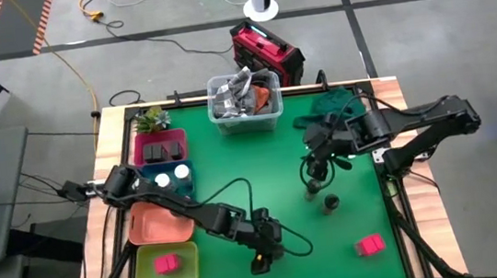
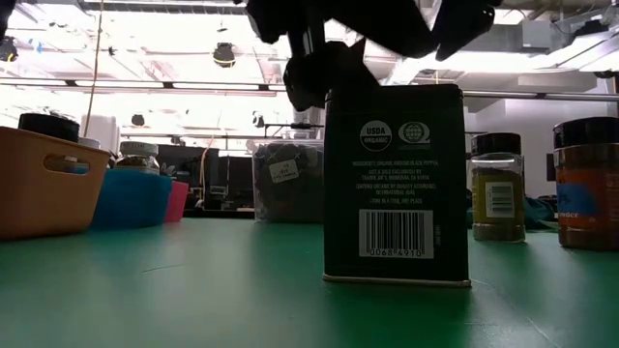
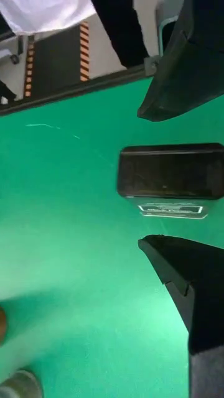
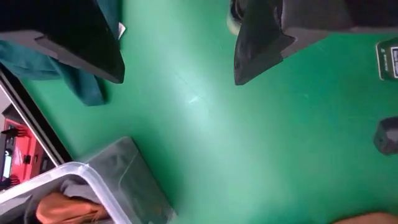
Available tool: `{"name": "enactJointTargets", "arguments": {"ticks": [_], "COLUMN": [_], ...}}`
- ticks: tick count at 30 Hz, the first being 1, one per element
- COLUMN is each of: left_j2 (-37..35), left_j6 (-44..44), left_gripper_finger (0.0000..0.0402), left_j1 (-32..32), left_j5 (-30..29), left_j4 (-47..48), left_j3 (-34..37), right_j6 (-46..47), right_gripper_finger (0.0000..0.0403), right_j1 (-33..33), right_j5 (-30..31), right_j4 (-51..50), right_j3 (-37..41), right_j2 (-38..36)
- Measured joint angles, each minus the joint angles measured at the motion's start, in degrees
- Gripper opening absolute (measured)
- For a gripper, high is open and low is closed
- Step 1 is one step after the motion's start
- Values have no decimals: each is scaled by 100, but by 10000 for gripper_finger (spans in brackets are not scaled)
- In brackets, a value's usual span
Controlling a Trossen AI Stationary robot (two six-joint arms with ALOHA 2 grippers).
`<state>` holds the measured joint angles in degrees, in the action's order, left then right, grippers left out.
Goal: Sort spices by type
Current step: Put the black seasoning can into the red bin
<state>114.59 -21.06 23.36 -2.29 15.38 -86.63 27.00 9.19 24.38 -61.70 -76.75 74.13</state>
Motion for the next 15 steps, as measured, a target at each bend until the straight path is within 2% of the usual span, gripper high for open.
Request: {"name": "enactJointTargets", "arguments": {"ticks": [11,15], "left_j2": [-9,-9], "left_j6": [1040,1084], "left_gripper_finger": [301,282], "left_j1": [236,273], "left_j5": [-456,-673], "left_j4": [211,381], "left_j3": [0,0], "right_j6": [54,190], "right_gripper_finger": [328,328], "right_j1": [220,243], "right_j5": [-5,-4], "right_j4": [-134,-125], "right_j3": [54,158], "right_j2": [-34,-31]}}
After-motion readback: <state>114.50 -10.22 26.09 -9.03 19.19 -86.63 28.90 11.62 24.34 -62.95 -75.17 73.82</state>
